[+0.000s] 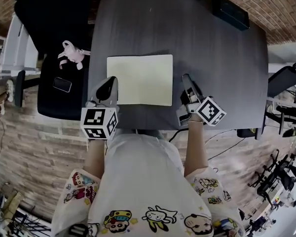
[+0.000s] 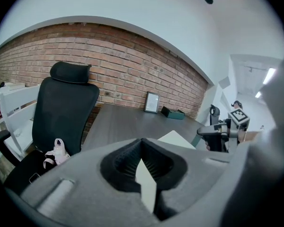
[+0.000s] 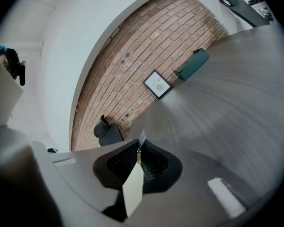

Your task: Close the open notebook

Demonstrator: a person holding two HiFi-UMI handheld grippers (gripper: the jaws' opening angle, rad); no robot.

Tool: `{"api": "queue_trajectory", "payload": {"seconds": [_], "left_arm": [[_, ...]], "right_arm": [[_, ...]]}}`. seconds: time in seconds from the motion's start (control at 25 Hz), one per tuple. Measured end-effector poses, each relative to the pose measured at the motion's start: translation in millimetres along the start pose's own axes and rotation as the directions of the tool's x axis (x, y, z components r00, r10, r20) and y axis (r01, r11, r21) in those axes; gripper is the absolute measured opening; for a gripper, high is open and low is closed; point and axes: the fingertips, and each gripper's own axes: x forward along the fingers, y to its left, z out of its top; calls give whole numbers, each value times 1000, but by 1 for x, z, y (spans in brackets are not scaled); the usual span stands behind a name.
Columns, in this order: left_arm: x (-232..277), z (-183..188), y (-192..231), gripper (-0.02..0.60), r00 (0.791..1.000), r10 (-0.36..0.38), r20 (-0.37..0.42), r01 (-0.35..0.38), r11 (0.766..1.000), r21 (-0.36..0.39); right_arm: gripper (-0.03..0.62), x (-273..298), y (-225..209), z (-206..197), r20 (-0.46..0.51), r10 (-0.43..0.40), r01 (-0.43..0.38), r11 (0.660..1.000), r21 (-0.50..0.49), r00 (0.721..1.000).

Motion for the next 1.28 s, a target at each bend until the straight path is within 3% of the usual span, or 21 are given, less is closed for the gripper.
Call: {"api": "queue_trajectory", "payload": {"seconds": [0.28,0.56,0.92,1.28], "left_arm": [[-30,12,17,0,995,84,60,-82,996,-27],[-56,14,30,0,984,152,98,-146,987,-59],[-81,12,43,0,965,232,126,-220,970,-100],[-105,0,69,0,940,318,123,-298,942,-153]], "right_arm": [[31,6,52,2,-46,82,-88,988,-129,996],[31,20,107,-15,-102,152,-172,955,-243,983],[31,49,174,-47,-204,299,-345,905,-251,932],[31,99,197,-119,-369,288,-411,855,-316,883]]}}
